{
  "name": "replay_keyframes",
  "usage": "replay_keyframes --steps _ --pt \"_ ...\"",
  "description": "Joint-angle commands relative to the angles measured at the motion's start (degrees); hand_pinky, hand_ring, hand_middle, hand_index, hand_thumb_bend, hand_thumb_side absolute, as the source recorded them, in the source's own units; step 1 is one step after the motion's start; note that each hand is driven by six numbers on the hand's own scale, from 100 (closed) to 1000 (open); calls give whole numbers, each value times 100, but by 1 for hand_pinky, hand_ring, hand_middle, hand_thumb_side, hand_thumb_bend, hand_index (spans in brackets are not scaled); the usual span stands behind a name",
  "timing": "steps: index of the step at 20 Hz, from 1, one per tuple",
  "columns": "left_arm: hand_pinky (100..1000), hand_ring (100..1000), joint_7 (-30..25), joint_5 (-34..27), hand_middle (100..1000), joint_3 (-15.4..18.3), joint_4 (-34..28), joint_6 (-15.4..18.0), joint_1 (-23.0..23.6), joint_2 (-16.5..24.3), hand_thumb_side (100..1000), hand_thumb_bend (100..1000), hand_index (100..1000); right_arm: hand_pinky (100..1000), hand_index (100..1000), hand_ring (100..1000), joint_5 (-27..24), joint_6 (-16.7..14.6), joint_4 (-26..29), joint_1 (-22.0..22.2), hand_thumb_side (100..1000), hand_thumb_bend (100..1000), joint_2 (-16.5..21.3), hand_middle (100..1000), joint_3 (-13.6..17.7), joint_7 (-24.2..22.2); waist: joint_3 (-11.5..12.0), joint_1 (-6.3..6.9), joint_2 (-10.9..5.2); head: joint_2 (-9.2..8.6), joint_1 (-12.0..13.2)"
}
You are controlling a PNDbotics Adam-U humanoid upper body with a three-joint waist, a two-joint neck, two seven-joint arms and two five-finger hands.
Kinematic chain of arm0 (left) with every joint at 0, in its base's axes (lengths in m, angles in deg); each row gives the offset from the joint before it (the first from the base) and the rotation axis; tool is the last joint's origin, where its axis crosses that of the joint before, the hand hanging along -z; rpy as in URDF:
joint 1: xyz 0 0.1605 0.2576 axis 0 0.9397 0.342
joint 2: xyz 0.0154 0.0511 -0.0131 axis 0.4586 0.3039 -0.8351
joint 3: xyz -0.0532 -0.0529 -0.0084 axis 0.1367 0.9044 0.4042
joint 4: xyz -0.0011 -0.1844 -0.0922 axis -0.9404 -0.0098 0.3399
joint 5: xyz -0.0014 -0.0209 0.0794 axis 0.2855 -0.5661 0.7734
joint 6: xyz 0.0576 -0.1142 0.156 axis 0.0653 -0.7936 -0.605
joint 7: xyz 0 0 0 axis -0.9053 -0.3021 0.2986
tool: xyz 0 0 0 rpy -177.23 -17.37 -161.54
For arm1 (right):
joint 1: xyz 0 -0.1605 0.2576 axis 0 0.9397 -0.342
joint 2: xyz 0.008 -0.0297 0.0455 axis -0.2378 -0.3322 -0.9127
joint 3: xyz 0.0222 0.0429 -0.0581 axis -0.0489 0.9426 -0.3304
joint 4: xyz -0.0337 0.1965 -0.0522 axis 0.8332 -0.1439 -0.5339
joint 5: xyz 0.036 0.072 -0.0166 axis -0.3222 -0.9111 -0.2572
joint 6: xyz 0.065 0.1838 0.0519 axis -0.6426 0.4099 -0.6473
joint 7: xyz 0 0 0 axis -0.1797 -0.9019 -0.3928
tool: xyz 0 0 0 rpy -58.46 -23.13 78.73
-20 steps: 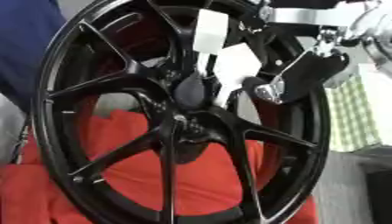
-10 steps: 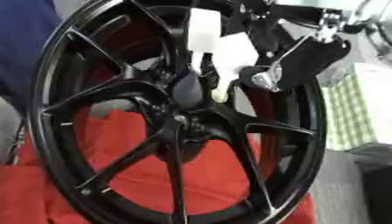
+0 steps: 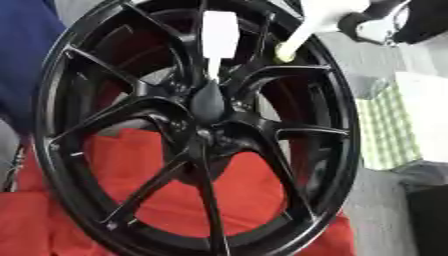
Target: Pull the pin out of the wheel hub.
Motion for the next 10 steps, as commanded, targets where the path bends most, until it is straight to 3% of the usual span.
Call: replay_keyframes --steps 1,4,7,9,10 --pt "838 694 48 10 613 74 -115 42 -25 89 613 100 786 806 380 656 271 763 36 460 100 241 503 288 705 -278 -54 84 -180 13 67" --pt "838 694 96 18 614 113 -115 96 -8 87 611 100 786 800 382 640 645 1185 -92 1281 100 216 587 284 1381 200 -129 156 -186 -3 128" --pt "838 694 149 38 614 156 -115 150 28 83 609 100 786 794 395 624 947 1418 -522 1869 100 191 458 289 1938 848 -178 218 -196 -6 190" --pt "838 693 181 53 613 181 -115 176 54 79 609 100 785 801 492 678 1027 1513 -875 2124 100 162 340 388 2198 1275 -203 252 -199 -19 228" --pt "838 693 191 57 613 187 -115 185 60 75 608 100 785 814 597 732 1024 1556 -1017 2229 100 164 292 497 2272 1424 -211 266 -200 -25 239"
